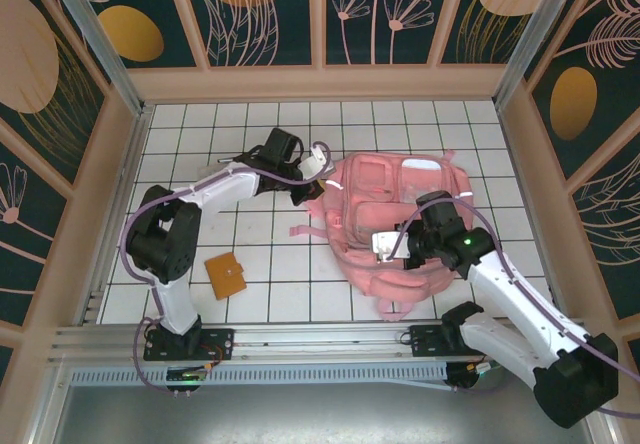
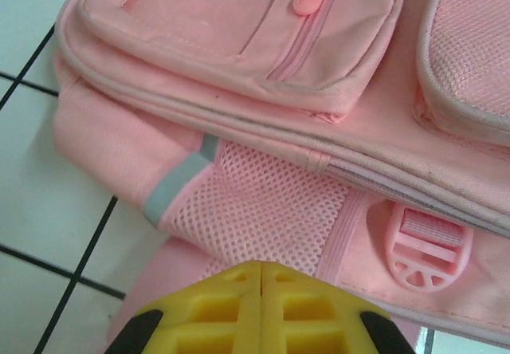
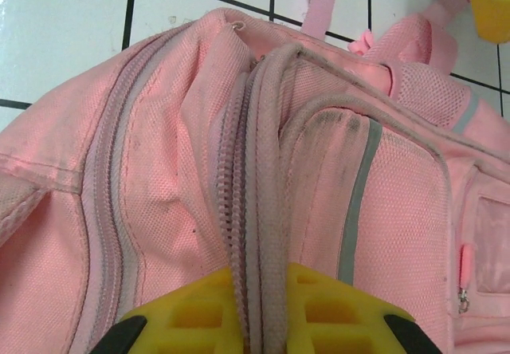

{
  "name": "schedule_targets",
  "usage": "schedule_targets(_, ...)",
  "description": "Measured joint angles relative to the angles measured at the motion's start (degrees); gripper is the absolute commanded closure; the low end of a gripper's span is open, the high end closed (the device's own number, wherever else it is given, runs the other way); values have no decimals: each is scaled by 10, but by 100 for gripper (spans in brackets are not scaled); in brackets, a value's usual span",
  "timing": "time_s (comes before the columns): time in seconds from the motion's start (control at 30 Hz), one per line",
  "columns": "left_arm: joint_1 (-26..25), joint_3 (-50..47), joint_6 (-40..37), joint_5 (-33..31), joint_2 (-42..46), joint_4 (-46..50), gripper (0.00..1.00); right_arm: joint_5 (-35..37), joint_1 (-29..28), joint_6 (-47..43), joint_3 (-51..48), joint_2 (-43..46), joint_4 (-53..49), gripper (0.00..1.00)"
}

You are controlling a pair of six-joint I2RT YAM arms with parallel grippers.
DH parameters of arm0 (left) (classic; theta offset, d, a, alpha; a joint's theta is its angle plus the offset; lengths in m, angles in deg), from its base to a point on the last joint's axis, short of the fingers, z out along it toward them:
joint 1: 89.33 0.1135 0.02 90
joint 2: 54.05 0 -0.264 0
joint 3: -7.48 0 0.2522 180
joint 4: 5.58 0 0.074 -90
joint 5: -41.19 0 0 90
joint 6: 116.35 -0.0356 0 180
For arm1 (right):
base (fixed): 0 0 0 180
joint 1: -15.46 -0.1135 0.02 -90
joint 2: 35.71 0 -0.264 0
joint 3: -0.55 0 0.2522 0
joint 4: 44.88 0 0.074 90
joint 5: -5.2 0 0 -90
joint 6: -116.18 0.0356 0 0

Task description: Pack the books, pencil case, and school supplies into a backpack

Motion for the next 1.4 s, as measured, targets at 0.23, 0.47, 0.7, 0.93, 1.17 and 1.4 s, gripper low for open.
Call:
schedule_targets(0.23, -19, -172, -50, 113, 152, -61, 58, -11, 9, -9, 5, 15, -2, 100)
schedule_targets(0.47, -94, -253, -47, 120, 166, -159, 58, -54, 13, -16, 17, 22, -7, 38)
schedule_targets(0.7, -96, -257, -33, 117, 114, -199, 57, -82, 12, 45, 26, 13, -47, 36)
schedule_targets(0.93, -118, -267, -23, 116, 109, -231, 58, -66, -24, 159, 27, -9, -46, 34)
schedule_targets(1.17, -127, -290, -22, 114, 97, -251, 55, 2, -82, 243, 24, -60, -28, 37)
schedule_targets(1.4, -127, -312, -24, 99, 97, -254, 54, 80, -88, 271, 5, -64, -5, 53)
